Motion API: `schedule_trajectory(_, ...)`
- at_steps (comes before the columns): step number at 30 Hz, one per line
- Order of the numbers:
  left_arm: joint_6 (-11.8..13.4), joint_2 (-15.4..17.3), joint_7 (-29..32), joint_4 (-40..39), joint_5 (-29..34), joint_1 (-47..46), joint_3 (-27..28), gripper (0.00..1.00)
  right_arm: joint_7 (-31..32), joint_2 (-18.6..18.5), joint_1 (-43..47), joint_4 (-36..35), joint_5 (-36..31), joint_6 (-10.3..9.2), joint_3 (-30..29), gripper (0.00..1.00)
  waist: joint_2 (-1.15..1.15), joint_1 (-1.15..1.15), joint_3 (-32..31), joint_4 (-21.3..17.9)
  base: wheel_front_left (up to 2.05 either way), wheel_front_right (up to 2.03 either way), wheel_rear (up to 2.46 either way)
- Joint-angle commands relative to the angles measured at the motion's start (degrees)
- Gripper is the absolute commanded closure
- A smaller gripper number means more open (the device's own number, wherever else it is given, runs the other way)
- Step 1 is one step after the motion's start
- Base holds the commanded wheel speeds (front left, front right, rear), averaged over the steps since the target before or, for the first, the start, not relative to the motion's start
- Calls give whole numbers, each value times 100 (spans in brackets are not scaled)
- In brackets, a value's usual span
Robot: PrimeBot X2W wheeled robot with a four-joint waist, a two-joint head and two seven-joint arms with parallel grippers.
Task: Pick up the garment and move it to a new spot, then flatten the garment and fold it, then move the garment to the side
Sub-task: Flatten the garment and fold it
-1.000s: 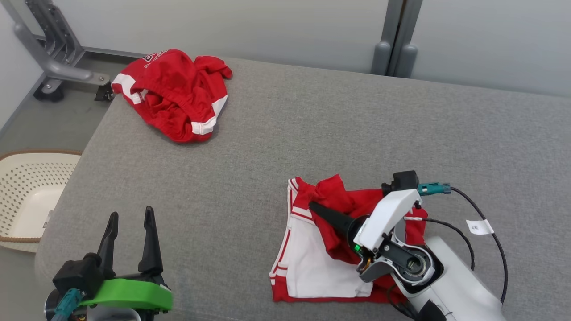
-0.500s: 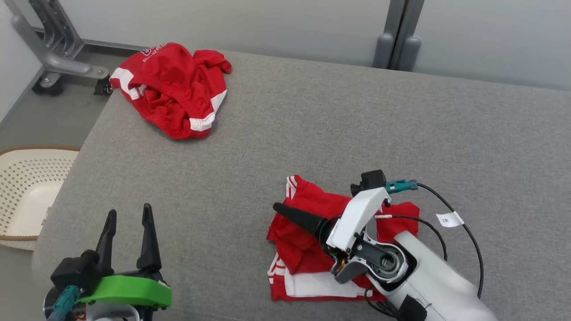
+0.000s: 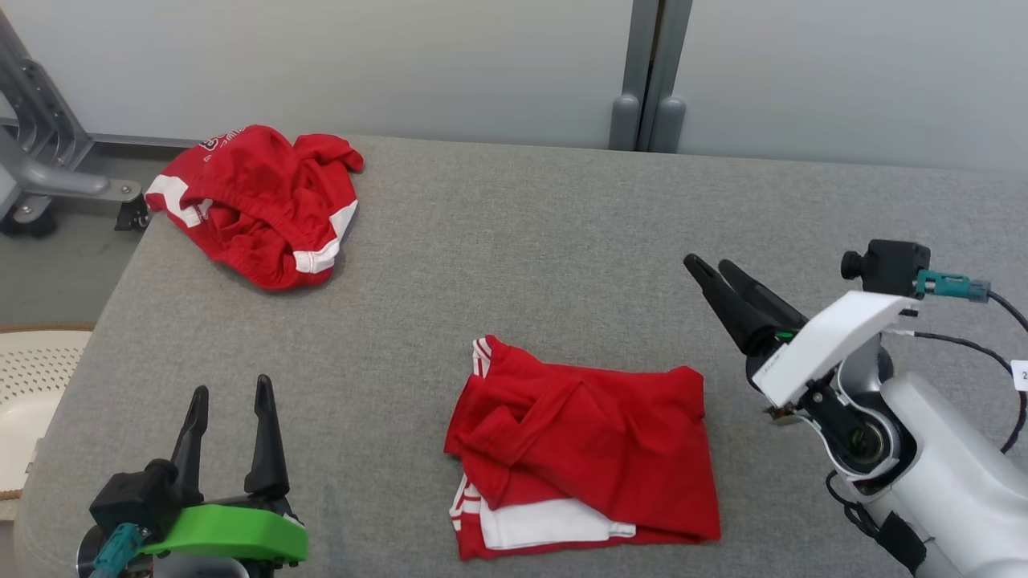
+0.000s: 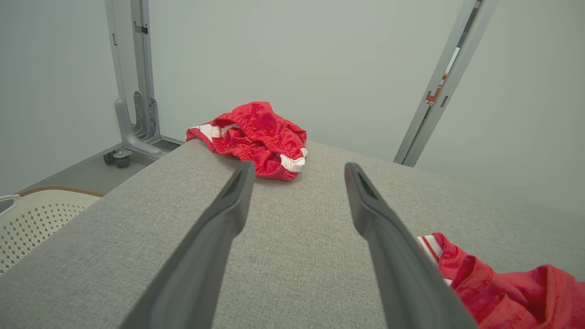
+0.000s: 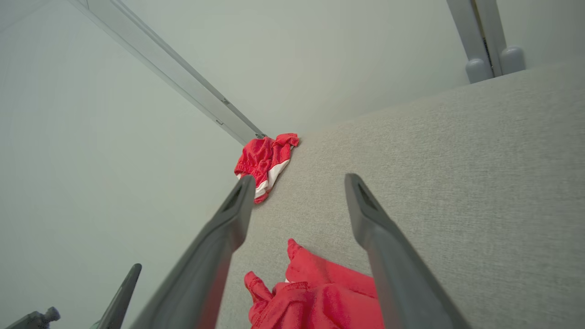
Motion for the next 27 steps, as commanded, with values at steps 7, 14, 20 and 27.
schedule_trajectory(7,-19,10,-14,-51,-5,40,-55,0,-361,108,278,831,-1220,2,192,49,0,0,-12,-60,0,0,0)
schedule_trajectory(14,-31,11,-14,-32,17,-38,-112,0,216,638,151,1522,-1525,2,517,100,0,0,20,103,0,0,0)
schedule_trajectory(20,-37,10,-14,-43,-54,-88,-117,0,643,1005,124,1622,-1490,1,924,100,0,0,151,306,0,0,0)
schedule_trajectory(27,-30,10,-14,-48,-133,-252,-205,0,597,1323,-330,1983,-1541,2,1348,100,0,0,439,511,0,0,0)
